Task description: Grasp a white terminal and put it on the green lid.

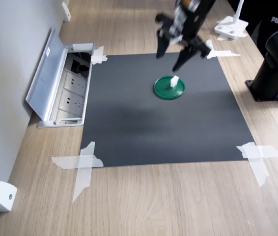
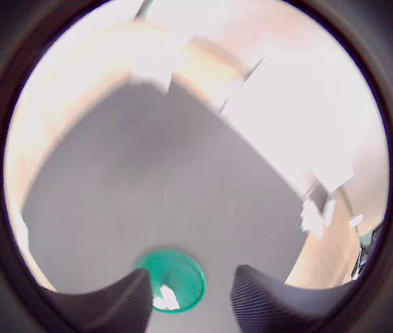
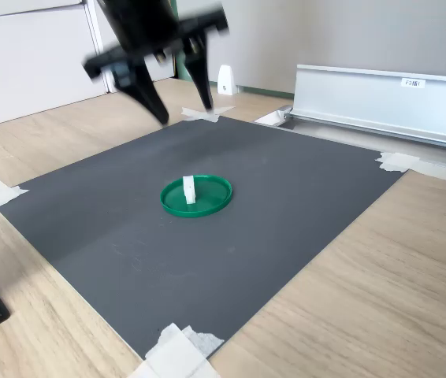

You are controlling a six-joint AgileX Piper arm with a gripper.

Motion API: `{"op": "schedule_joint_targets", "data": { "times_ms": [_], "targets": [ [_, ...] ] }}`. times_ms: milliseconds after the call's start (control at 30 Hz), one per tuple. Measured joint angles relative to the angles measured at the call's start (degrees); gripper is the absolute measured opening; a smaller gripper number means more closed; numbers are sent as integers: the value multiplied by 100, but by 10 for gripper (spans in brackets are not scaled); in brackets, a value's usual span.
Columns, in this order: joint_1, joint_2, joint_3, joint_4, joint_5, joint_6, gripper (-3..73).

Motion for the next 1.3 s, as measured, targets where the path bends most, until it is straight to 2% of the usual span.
{"op": "schedule_joint_targets", "data": {
  "times_ms": [100,200,300,500,600,933,1300],
  "targets": [
    [0,-795,18,391,-16,366,280],
    [0,-1421,30,476,-28,973,88],
    [0,-1998,172,363,-259,1737,15],
    [0,-3183,1106,51,-1413,3419,-5],
    [0,-3745,1684,-15,-1583,3878,-5],
    [0,-5178,3156,-61,-1623,4048,-5],
    [0,-5796,3785,-43,-1629,4059,-5]
  ]
}}
